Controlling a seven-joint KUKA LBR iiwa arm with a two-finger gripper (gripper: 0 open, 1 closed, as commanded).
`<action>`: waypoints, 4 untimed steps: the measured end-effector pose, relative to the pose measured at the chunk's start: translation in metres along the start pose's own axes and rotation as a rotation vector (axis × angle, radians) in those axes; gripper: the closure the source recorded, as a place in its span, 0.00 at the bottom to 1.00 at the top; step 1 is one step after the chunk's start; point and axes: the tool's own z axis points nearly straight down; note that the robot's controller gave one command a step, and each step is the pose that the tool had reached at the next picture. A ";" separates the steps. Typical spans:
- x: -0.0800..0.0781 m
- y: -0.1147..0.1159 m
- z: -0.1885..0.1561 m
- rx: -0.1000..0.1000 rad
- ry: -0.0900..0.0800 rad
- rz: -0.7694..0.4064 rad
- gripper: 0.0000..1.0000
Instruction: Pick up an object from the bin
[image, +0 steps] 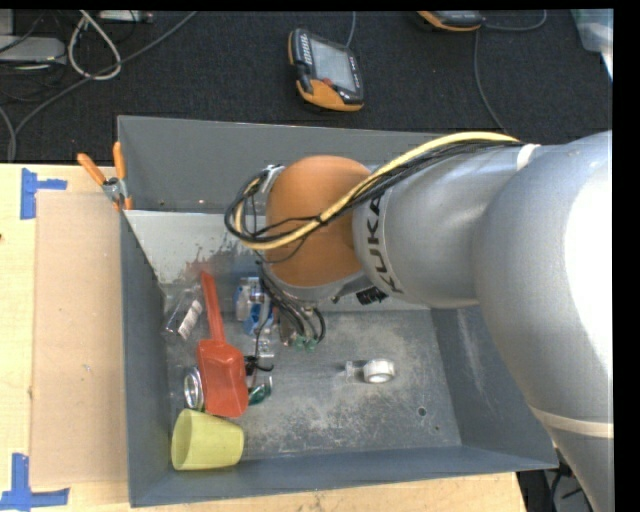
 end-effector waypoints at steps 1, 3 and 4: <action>-0.002 -0.001 -0.005 -0.001 -0.007 0.005 0.00; -0.001 0.038 -0.003 0.000 -0.008 -0.530 0.00; -0.002 0.043 0.026 -0.002 0.002 -0.980 0.00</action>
Offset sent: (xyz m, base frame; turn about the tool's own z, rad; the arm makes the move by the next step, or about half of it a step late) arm 0.0007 0.0276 0.0038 -0.4699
